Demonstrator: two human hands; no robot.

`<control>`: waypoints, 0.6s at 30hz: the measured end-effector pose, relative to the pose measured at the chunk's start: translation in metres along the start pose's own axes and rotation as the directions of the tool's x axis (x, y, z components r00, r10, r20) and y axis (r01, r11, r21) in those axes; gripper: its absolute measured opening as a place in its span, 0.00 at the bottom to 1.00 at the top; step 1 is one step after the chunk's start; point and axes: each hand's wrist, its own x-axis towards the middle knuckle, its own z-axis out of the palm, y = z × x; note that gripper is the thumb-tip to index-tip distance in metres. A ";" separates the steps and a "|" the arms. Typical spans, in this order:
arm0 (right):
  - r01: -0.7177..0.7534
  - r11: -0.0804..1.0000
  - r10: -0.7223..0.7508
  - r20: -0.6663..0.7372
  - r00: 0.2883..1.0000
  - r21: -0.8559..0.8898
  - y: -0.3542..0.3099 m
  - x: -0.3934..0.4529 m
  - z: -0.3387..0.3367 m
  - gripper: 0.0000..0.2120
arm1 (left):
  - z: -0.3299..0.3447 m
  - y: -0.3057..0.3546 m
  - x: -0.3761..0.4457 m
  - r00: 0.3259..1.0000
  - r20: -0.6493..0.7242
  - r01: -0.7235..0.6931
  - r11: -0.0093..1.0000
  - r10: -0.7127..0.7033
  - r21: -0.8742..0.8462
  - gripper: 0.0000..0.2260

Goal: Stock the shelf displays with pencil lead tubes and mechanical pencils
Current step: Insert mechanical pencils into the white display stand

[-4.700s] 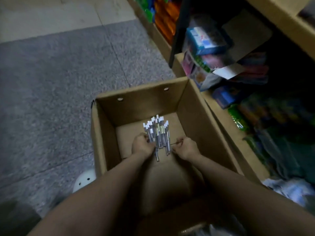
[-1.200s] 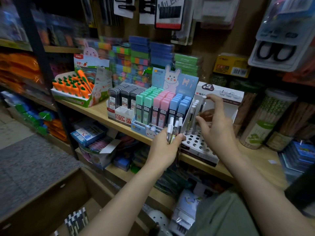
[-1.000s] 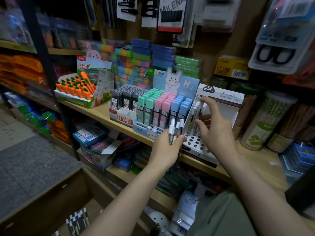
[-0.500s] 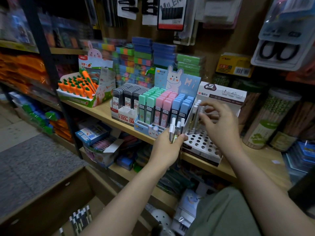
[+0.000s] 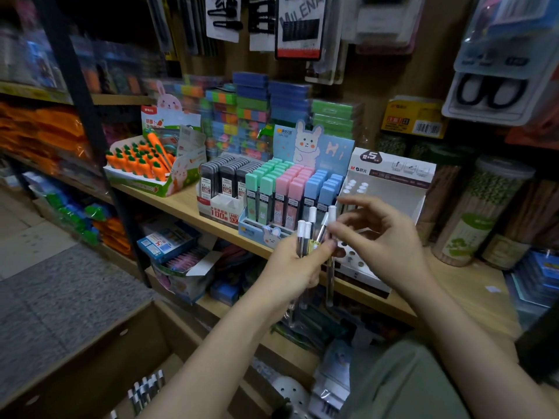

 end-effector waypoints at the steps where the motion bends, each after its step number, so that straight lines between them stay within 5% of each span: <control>1: -0.002 1.000 0.002 0.012 1.000 0.011 0.000 0.001 0.001 0.16 | 0.001 0.000 0.000 1.000 -0.001 -0.009 1.000 0.009 0.010 0.06; 7: 0.033 0.999 -0.034 -0.150 0.988 -0.007 0.005 0.004 -0.014 0.13 | -0.003 -0.002 0.000 0.987 -0.162 0.010 0.997 0.002 0.071 0.10; 13: 0.185 0.982 -0.180 -0.413 0.893 -0.030 0.013 0.007 -0.034 0.14 | -0.016 -0.010 -0.007 0.968 -0.176 0.147 0.975 -0.177 -0.169 0.12; 18: 0.173 0.978 -0.207 -0.422 0.883 -0.117 0.019 0.012 -0.031 0.12 | -0.015 -0.007 -0.010 0.947 -0.175 0.207 0.926 -0.271 -0.315 0.10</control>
